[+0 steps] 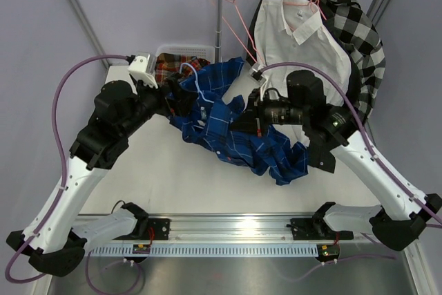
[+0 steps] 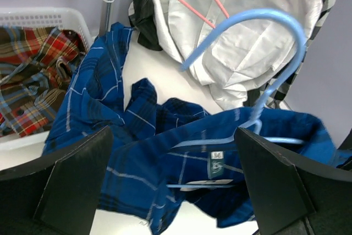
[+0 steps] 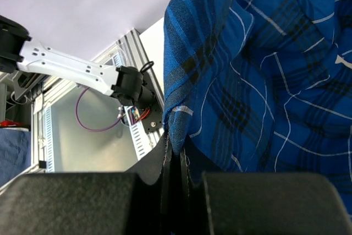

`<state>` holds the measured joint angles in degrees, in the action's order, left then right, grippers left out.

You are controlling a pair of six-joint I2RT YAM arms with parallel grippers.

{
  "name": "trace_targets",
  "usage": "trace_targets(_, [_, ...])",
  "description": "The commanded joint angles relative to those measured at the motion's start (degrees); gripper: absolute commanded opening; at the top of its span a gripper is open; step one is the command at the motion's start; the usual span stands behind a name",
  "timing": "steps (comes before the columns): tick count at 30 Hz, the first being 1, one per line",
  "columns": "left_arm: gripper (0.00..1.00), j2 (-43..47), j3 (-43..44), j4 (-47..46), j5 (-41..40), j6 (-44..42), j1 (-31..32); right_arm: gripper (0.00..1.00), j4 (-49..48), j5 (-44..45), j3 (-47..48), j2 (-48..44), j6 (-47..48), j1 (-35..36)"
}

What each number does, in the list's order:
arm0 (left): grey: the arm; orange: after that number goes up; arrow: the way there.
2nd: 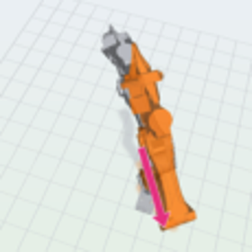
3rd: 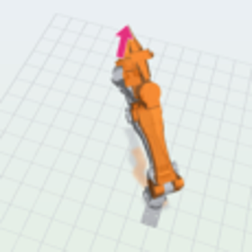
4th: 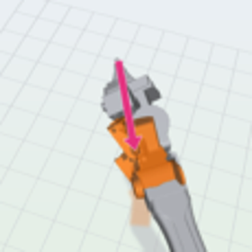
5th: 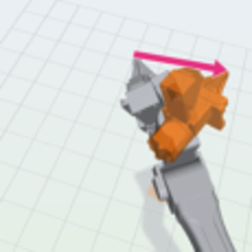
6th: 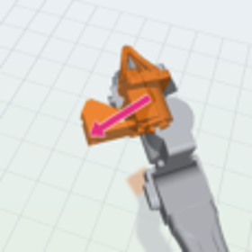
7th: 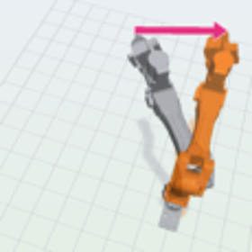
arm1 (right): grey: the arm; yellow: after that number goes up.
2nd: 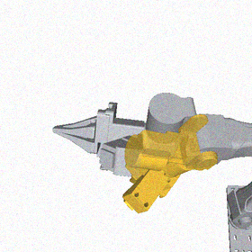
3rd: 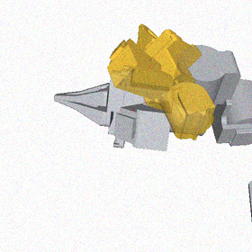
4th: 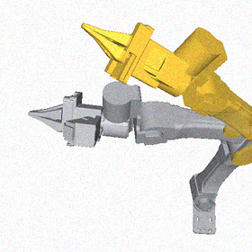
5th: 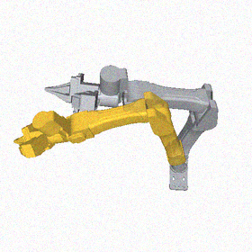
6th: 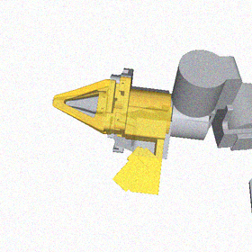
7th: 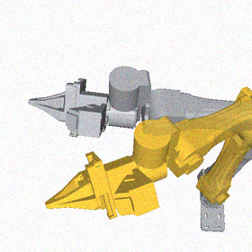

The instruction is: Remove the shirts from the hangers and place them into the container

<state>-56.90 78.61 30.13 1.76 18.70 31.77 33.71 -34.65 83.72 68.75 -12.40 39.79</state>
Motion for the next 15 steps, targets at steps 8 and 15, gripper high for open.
trace_targets(8, [0.94,0.48,-3.02,-1.92,-3.15,1.43,0.22,0.0,-10.15,5.47,-0.22,6.48,-0.16,5.3])
trace_targets(15, [0.86,2.06,-6.53,-5.51,-4.66,2.3,0.14,0.0,-13.06,5.74,-0.93,7.45,-1.04,5.47])
